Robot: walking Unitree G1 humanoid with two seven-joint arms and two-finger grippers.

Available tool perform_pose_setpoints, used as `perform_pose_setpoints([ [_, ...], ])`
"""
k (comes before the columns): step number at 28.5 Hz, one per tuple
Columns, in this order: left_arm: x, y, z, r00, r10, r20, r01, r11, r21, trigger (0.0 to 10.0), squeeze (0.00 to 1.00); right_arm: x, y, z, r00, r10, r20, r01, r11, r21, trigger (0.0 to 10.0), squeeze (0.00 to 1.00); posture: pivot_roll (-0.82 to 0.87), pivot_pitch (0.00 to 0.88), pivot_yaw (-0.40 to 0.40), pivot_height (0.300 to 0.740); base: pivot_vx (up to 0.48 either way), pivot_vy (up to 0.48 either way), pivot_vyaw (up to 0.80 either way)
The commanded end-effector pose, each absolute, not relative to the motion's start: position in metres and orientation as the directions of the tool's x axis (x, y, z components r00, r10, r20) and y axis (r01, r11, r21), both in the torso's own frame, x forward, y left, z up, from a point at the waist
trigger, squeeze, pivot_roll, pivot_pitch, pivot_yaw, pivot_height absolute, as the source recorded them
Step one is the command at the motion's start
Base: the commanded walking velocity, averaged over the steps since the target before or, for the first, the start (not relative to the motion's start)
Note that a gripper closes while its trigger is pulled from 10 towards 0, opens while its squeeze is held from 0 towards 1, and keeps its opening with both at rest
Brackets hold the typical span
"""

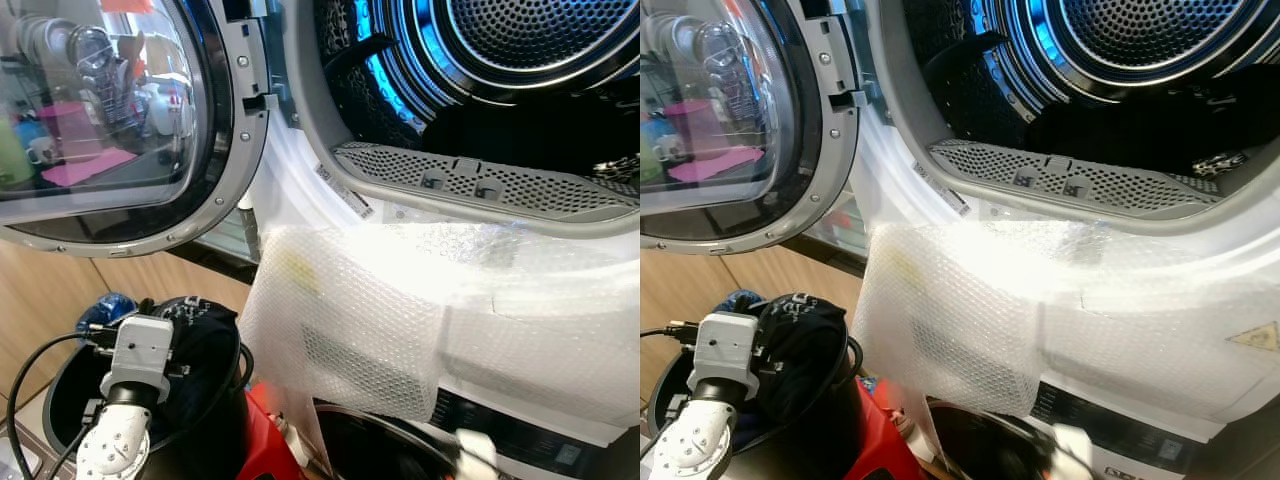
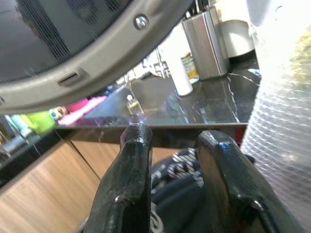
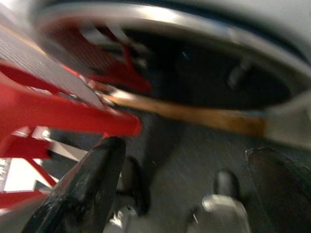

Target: Clothes washing

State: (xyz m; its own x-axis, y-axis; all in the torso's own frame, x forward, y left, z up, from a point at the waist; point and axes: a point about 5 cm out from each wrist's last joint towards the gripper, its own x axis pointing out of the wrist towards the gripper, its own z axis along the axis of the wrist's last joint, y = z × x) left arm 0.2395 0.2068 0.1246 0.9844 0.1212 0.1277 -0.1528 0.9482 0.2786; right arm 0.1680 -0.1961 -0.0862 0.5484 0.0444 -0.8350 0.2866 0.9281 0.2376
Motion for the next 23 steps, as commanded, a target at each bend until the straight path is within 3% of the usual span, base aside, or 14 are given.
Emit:
perform_pose_setpoints([
  [1,0.238,0.210,0.126,0.983,0.143,0.118,-0.170,0.951,0.260,10.0,0.00,0.165,-0.185,-0.090,0.530,0.013,-0.848,0.296,0.934,0.199,10.0,1.00,0.06,0.000,0.114,0.740,0.000,0.000,0.00],
  [4,0.239,0.210,0.130,0.982,0.136,0.128,-0.167,0.947,0.276,10.0,0.00,0.162,-0.180,-0.093,0.502,-0.020,-0.865,0.317,0.934,0.162,10.0,1.00,0.06,0.000,0.114,0.740,0.000,0.000,0.00],
  [5,0.239,0.210,0.130,0.982,0.133,0.131,-0.166,0.946,0.279,10.0,0.00,0.163,-0.179,-0.093,0.498,-0.029,-0.867,0.322,0.934,0.154,10.0,0.85,0.06,0.000,0.114,0.740,0.000,0.000,0.00],
  [6,0.239,0.210,0.131,0.982,0.136,0.133,-0.169,0.945,0.280,10.0,0.00,0.162,-0.179,-0.094,0.485,-0.035,-0.874,0.319,0.937,0.140,10.0,0.00,0.06,0.000,0.114,0.740,0.000,0.000,0.00],
  [19,0.222,0.220,0.131,0.961,0.262,0.084,-0.275,0.934,0.228,10.0,0.00,0.156,-0.199,-0.095,0.444,-0.148,-0.884,0.264,0.964,-0.028,10.0,0.00,0.08,0.000,0.102,0.740,0.000,0.000,0.00],
  [23,0.216,0.238,0.129,0.939,0.345,0.005,-0.343,0.933,0.104,10.0,0.00,0.154,-0.197,-0.097,0.433,-0.146,-0.889,0.251,0.967,-0.037,10.0,0.00,0.11,0.000,0.100,0.740,0.000,0.000,0.00],
])
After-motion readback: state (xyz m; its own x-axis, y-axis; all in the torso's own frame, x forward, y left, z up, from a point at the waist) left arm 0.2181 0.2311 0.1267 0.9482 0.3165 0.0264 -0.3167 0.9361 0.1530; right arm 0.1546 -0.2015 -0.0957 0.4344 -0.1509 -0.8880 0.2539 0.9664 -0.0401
